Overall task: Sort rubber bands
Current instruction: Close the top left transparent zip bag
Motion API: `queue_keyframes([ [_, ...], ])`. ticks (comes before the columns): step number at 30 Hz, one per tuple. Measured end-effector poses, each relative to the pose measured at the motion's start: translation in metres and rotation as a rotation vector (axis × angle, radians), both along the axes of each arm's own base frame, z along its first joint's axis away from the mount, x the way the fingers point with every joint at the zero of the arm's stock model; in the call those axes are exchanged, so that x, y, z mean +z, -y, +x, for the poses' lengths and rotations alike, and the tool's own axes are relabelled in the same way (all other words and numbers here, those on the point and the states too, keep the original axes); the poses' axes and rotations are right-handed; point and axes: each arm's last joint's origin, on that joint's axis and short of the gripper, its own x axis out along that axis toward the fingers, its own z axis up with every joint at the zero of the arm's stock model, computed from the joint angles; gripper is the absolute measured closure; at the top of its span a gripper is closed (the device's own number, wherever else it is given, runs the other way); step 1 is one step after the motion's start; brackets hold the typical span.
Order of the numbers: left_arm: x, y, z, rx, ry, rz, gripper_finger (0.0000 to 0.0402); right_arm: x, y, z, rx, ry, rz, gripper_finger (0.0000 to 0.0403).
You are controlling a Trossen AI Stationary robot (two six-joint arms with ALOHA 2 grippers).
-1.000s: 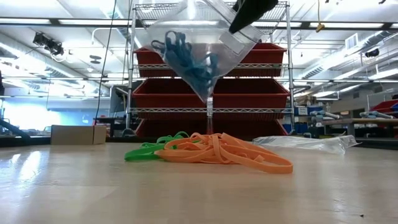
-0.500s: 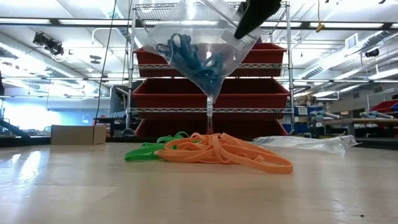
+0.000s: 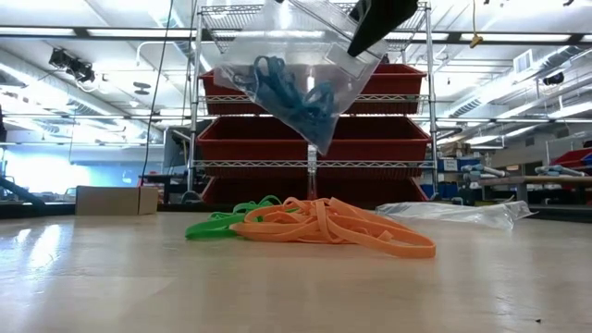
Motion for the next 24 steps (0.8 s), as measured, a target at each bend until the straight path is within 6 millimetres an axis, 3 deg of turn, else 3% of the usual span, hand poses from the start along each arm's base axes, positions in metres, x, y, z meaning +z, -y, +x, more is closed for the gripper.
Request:
queue_keyframes([
  [12, 0.016, -0.004, -0.019, 0.117, 0.073, -0.074, 0.0180, 0.008, 0.000, -0.007, 0.001, 0.024, 0.018, 0.0403],
  [16, 0.009, -0.001, -0.019, 0.116, 0.069, -0.138, 0.0159, 0.011, 0.000, -0.009, -0.005, 0.041, 0.024, 0.0403],
  [20, -0.015, 0.003, -0.017, 0.163, 0.076, -0.130, 0.0159, 0.013, 0.001, -0.011, -0.007, 0.047, 0.024, 0.0403],
  [24, -0.037, 0.014, -0.021, 0.180, 0.221, -0.158, 0.0164, 0.014, 0.001, -0.011, -0.009, 0.048, 0.022, 0.0403],
])
